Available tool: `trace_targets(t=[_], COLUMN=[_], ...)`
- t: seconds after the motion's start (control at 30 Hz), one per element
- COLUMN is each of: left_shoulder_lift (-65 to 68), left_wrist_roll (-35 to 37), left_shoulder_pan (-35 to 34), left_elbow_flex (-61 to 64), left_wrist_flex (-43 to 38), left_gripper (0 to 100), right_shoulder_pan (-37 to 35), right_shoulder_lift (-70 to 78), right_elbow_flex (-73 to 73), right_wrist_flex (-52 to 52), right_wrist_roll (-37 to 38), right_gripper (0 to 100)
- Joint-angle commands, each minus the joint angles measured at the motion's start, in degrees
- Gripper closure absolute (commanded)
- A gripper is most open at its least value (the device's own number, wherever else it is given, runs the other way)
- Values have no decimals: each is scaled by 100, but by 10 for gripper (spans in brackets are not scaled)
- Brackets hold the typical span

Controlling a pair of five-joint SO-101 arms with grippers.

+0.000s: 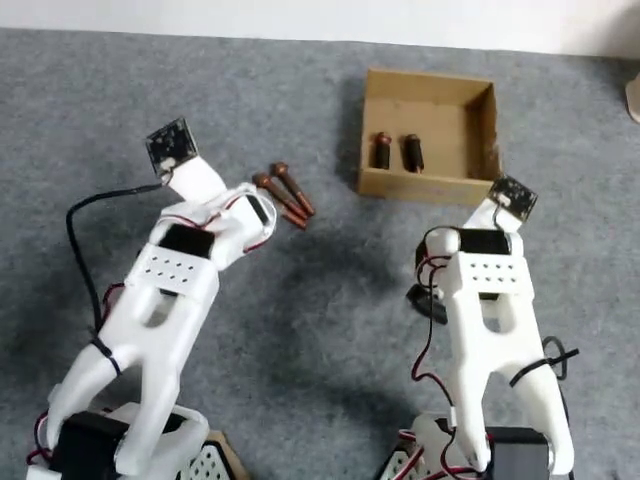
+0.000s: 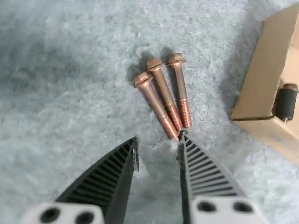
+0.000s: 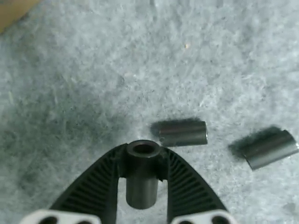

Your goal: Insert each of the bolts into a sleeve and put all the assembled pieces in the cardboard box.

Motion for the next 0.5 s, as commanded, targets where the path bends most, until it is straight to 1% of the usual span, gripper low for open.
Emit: trace_targets(t=[0.0,0.1,0.2,0.33,0.47], left_shoulder_lift=[-13,4,312,1270,2246], left_wrist_roll=[448,695,853,862,862], left_shoulder_pan=[-101,-101,-101,-101,-101], left_elbow_flex=[-347,-268,-365,-875,-1736], left_wrist_flex=[193,185,185,246,686], left_gripper=[857,857,857,857,857], right_shoulder_pan=[-84,-75,-75,-75,-92], right_shoulder_lift=[-242,-242,-286,-488,-787], right_elbow_flex=[-22,-22,-13,66,338], right_wrist_flex=[-84,-75,-75,-66,-215], right_wrist_roll=[-141,-149,-149,-149,-149], right_gripper=[995,995,995,995,995])
